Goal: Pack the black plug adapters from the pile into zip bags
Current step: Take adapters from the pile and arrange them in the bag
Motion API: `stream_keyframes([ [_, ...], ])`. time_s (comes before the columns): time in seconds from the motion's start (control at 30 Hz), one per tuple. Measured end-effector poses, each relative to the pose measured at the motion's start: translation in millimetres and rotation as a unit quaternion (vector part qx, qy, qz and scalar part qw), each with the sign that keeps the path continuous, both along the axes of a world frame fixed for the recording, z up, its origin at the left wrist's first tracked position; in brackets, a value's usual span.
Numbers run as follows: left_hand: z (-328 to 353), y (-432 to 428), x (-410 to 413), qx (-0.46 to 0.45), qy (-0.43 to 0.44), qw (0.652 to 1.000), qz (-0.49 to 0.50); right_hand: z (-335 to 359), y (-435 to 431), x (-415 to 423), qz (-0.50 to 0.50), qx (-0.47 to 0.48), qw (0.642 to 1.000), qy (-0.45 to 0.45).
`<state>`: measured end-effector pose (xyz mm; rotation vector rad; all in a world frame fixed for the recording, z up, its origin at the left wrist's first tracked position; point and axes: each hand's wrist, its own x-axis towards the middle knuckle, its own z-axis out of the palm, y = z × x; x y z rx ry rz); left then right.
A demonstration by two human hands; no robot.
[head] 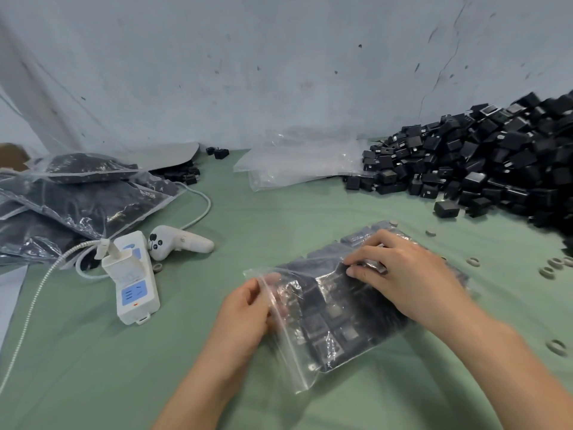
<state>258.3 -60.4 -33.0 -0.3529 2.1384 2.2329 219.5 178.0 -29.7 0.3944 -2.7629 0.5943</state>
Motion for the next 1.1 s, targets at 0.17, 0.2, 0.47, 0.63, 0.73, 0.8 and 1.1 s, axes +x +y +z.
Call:
stream_keyframes([
  [0.17,5.6,-3.9,-1.3,0.167,-0.03,0.984,0.044,1.4,5.7,-2.5,-0.033,-0.025,0.999,0.012],
  [0.2,5.2,-2.9,-0.5,0.167,-0.031,0.985,0.034,1.8,6.2,-2.6,-0.035,-0.027,0.999,0.009],
  [0.47,0.6,0.4,-1.2,0.029,-0.029,0.999,-0.003,1.6,0.6,3.5,0.003,-0.007,1.0,0.0],
  [0.63,-1.7,0.1,-0.1,0.027,-0.005,1.0,-0.002,0.9,-6.2,7.3,0.033,0.014,0.999,0.001],
  [0.73,0.1,-0.7,0.7,0.01,0.0,1.0,-0.012,-0.4,-9.6,7.7,0.04,0.028,0.999,-0.003],
  [0.8,-0.2,-1.6,1.1,-0.03,-0.005,0.999,-0.022,-1.0,-11.1,7.8,0.042,0.033,0.999,-0.001],
  [1.1,4.2,-0.7,-0.2,0.025,0.011,1.0,0.005,-1.1,-16.0,10.1,0.047,0.038,0.998,0.001],
])
